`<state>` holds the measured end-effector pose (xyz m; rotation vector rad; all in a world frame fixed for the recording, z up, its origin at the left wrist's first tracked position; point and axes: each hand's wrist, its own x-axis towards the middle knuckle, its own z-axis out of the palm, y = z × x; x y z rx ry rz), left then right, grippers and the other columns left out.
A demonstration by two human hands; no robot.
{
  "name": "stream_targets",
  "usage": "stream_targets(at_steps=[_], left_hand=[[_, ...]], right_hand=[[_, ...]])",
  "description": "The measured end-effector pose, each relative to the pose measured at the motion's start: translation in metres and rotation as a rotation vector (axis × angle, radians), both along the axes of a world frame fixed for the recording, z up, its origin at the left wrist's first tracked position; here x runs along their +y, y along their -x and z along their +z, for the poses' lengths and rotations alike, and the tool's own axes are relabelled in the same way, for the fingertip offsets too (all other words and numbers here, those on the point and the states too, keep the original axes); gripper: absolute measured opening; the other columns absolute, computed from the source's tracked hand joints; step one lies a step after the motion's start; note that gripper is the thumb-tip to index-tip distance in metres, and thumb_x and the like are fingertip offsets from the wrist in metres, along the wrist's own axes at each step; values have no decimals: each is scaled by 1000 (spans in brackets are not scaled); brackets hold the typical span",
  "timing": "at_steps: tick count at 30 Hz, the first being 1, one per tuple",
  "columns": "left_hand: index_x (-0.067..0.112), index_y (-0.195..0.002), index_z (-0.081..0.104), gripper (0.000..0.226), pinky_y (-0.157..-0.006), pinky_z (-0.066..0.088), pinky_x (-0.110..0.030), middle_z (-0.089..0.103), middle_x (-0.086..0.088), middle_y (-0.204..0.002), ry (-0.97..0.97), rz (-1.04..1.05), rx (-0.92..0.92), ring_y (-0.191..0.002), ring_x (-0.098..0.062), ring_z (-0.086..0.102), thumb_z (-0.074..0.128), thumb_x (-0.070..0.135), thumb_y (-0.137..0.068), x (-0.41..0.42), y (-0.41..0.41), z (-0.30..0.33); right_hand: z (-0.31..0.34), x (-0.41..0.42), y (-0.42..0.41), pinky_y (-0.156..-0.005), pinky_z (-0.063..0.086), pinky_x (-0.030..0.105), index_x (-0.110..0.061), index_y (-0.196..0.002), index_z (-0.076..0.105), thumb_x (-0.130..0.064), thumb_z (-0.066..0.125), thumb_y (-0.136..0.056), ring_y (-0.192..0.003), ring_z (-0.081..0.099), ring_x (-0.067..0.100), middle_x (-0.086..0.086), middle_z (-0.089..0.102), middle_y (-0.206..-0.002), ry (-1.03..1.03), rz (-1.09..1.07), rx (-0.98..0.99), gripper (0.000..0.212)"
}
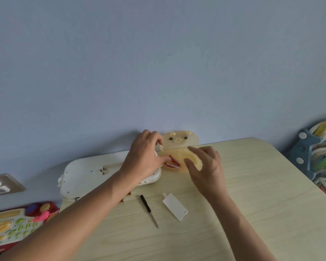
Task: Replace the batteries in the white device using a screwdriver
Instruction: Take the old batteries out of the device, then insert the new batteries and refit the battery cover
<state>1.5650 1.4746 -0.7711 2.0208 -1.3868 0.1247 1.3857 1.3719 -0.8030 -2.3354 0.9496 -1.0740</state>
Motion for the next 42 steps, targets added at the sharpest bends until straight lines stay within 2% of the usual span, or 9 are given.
stream_targets(at_steps=[3, 5, 9, 14, 21, 25, 30, 35, 42], left_hand=[[25, -130, 49, 97, -99, 40, -33, 49, 2, -123, -92, 16, 18, -117, -17, 46, 87, 64, -49, 1, 4, 4], [27, -146, 35, 117, -105, 32, -34, 43, 2, -137, -167, 5, 2, -129, -19, 38, 86, 66, -48, 2, 9, 4], [24, -152, 24, 123, -110, 33, -36, 41, 1, -142, -240, -10, -90, -132, -22, 37, 88, 59, -52, 1, 11, 1], [17, -136, 43, 98, -103, 41, -34, 47, -1, -127, -190, -15, -115, -118, -21, 46, 90, 50, -57, -2, 14, 3], [24, -112, 50, 46, -75, 45, -21, 45, 6, -110, -207, -138, -216, -104, -17, 50, 78, 25, -76, 4, 28, -4], [29, -107, 62, 43, -92, 44, -30, 60, 8, -108, -163, -109, -141, -101, -13, 55, 68, 60, -77, -1, 32, -3], [25, -97, 69, 14, -89, 48, -35, 67, 3, -99, -147, -84, 13, -93, -17, 64, 69, 37, -89, -7, 28, 5], [25, -92, 68, 11, -74, 40, -23, 64, 5, -97, -119, -42, 85, -88, -12, 60, 73, 33, -87, -5, 32, 2], [24, -102, 67, 13, -78, 39, -25, 61, 6, -106, -167, -95, 119, -103, -13, 57, 68, 30, -91, 6, 25, 8]], right_hand=[[11, -18, 11, -108, 39, 36, -27, -147, 43, -27, 74, -80, -133, 42, 17, -2, 48, -140, -308, 29, -2, 74], [17, -27, 14, -111, 29, 31, -29, -157, 22, -28, 77, -75, -146, 27, 17, -1, 33, -157, -461, 120, 54, 98], [17, -32, 9, -104, 28, 22, -31, -159, 9, -19, 87, -69, -139, 31, 6, -18, 32, -152, -557, 257, 134, 120], [8, -36, 9, -106, 40, 28, -30, -149, 31, -18, 91, -61, -134, 43, 5, -17, 43, -145, -477, 204, 89, 107], [7, -32, 25, -95, 48, 25, -25, -129, 48, -4, 81, -69, -118, 56, 2, -15, 56, -126, -373, 193, 108, 72], [5, -30, 29, -98, 42, 19, -26, -141, 52, -18, 72, -82, -123, 54, 7, -11, 53, -136, -445, 243, 70, 63], [3, -29, 20, -97, 42, 22, -21, -132, 60, -31, 71, -90, -119, 58, 12, -9, 58, -124, -349, 147, 61, 45], [2, -29, 16, -94, 42, 22, -25, -131, 62, -35, 73, -87, -117, 59, 9, -8, 61, -129, -341, 92, 92, 46], [6, -25, 16, -95, 35, 20, -22, -132, 62, -32, 74, -87, -124, 56, 15, -2, 61, -134, -256, 68, 155, 48]])
